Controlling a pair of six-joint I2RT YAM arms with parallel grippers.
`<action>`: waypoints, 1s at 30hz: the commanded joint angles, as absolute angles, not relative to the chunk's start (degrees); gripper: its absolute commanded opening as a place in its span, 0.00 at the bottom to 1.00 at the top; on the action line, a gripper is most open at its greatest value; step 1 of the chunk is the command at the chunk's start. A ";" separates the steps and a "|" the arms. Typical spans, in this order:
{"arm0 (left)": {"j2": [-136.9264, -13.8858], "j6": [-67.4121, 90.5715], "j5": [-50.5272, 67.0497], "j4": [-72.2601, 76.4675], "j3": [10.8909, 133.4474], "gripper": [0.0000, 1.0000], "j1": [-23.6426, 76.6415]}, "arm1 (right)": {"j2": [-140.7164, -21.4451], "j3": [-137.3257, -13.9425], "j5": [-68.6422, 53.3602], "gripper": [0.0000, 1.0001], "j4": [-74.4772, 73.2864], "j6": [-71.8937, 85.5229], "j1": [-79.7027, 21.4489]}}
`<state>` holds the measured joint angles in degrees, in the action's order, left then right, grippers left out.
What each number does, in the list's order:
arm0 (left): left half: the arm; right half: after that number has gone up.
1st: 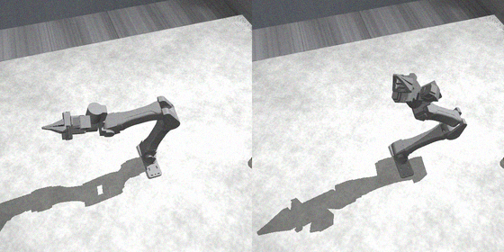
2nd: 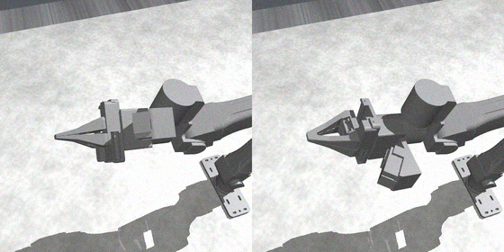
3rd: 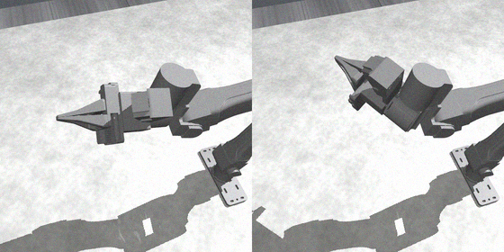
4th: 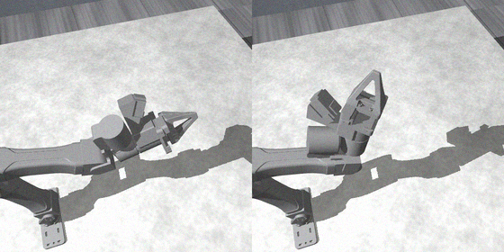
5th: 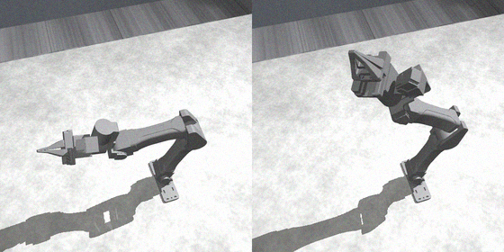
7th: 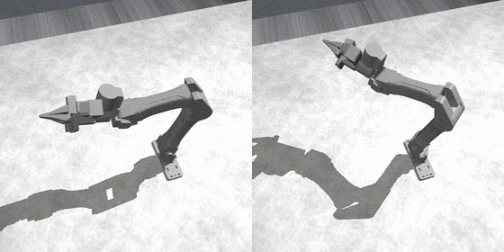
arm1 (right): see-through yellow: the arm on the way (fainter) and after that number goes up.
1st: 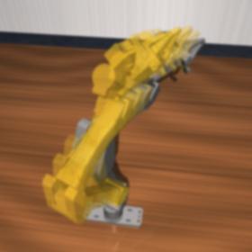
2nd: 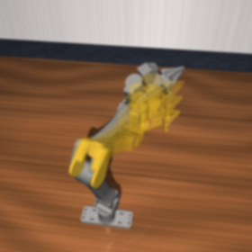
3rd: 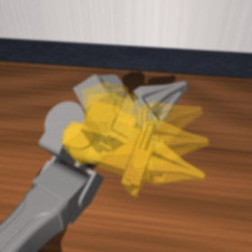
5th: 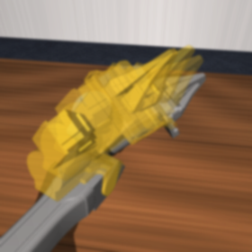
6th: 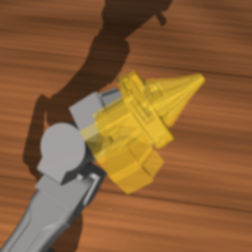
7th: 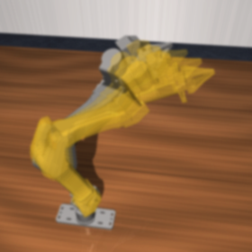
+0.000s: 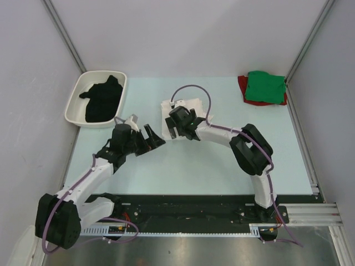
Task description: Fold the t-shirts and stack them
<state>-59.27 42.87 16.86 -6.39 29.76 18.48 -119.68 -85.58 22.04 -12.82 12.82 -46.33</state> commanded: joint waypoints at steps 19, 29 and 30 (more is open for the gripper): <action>-92.36 -19.04 -31.01 -20.13 67.76 1.00 52.38 | -78.05 -78.67 12.85 1.00 -35.42 20.12 -19.51; -104.76 -34.27 -41.04 0.43 61.00 1.00 54.40 | -73.91 -64.34 1.58 1.00 -25.67 25.57 -18.11; -105.90 -34.97 -41.31 3.14 61.34 1.00 54.75 | -74.09 -63.81 1.41 1.00 -25.49 25.58 -18.02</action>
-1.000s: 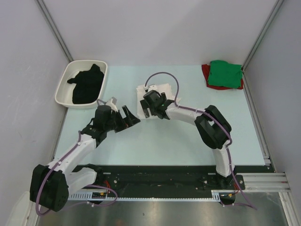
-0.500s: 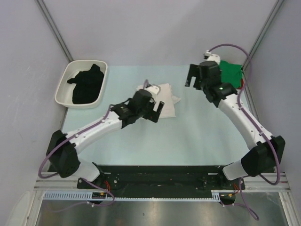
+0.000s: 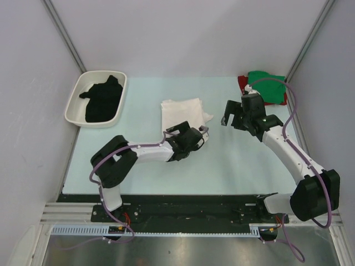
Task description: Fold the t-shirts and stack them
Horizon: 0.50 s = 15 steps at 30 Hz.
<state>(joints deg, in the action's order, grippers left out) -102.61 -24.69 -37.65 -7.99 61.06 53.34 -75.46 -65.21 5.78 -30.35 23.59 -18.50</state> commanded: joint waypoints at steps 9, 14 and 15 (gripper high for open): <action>-113.81 -35.42 -37.80 5.18 64.15 1.00 57.83 | -75.14 -59.85 -1.04 1.00 -22.59 25.66 -15.74; -120.30 -37.44 -38.06 6.42 66.44 1.00 56.96 | -76.02 -59.07 -3.07 1.00 -20.57 26.89 -15.47; -121.11 -36.83 -37.45 5.81 67.92 1.00 56.61 | -76.20 -58.98 -3.08 1.00 -20.31 27.07 -15.47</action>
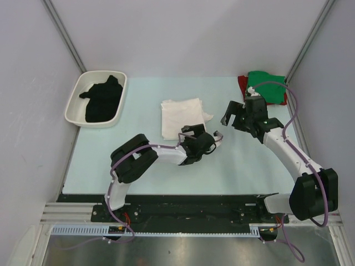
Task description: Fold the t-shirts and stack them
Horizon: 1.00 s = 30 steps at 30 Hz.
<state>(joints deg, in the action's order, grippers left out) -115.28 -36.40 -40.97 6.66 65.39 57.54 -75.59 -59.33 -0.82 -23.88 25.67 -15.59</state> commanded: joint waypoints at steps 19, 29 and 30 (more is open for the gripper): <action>-122.79 -31.29 -31.64 -3.07 76.64 0.00 50.62 | -84.28 -58.54 -8.09 1.00 -12.13 28.04 -15.29; -108.90 -24.61 -29.09 -7.47 70.59 0.00 51.85 | -91.22 -57.92 -24.86 1.00 -5.11 36.27 -12.48; -107.94 -24.35 -29.09 -7.38 70.32 0.00 51.86 | -91.67 -56.70 -27.92 1.00 -2.49 38.04 -12.57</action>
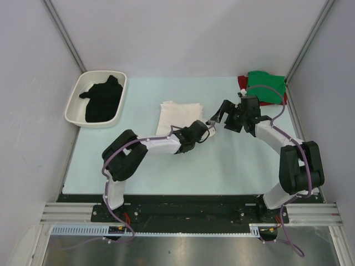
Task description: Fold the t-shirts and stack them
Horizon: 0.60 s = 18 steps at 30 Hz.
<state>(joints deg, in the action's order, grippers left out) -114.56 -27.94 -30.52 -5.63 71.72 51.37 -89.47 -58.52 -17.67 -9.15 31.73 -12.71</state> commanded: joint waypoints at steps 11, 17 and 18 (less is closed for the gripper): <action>-105.56 -22.59 -28.21 -7.47 68.73 0.00 51.86 | -95.36 -43.43 -34.81 1.00 20.10 61.84 -14.33; -104.33 -21.62 -27.51 -6.68 67.33 0.00 52.12 | -96.77 -38.94 -31.30 1.00 27.06 68.98 -14.85; -104.15 -21.53 -27.42 -6.33 66.89 0.00 52.12 | -96.94 -38.33 -30.59 1.00 28.03 70.65 -14.68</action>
